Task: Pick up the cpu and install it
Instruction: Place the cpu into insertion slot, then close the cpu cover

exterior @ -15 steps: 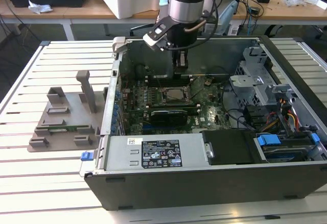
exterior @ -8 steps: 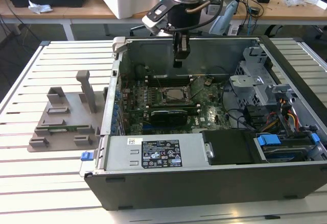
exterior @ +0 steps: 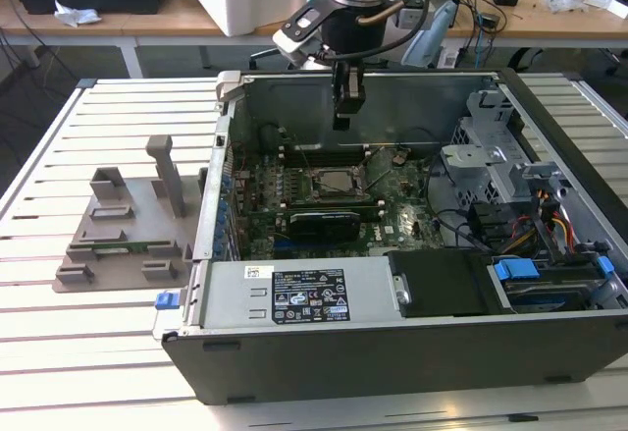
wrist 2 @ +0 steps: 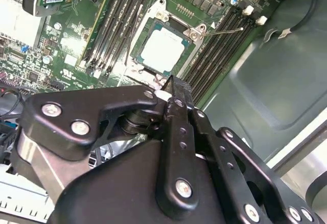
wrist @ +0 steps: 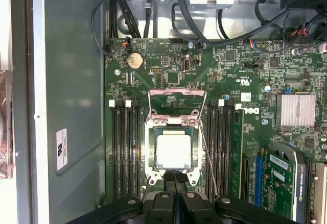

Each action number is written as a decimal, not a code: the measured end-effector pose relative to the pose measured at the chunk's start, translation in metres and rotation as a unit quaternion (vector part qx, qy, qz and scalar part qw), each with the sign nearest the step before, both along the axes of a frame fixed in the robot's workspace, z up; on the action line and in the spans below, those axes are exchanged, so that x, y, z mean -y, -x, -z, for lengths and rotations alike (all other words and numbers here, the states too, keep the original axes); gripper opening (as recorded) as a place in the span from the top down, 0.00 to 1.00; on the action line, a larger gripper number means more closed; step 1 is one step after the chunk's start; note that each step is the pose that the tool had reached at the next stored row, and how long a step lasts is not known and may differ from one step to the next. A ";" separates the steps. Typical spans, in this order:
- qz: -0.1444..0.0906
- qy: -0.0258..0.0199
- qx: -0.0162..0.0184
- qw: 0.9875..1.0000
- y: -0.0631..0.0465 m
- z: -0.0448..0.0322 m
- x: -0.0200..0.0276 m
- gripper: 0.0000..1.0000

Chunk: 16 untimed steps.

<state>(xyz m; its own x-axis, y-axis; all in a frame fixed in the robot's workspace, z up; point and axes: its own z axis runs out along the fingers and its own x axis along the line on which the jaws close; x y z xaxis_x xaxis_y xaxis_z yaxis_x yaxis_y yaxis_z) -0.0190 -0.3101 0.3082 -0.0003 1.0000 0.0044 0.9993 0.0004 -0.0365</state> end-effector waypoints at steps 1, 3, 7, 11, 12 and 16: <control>0.000 0.000 0.000 1.000 0.000 0.0000 0.0000 0.89; 0.000 0.000 0.000 1.000 0.000 -0.0001 0.0000 0.89; 0.000 0.000 0.000 1.000 -0.003 -0.0001 0.0000 0.89; -0.001 0.000 -0.005 1.000 -0.041 0.0023 -0.0004 0.89; -0.001 0.000 -0.006 1.000 -0.045 0.0035 -0.0005 0.89; -0.001 0.001 -0.008 1.000 -0.068 0.0123 -0.0015 0.89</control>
<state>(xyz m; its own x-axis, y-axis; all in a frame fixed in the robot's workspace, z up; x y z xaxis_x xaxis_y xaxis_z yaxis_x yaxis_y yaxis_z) 0.0485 -0.3086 0.2959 -0.0032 1.0000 0.0028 0.9986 0.0033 -0.0531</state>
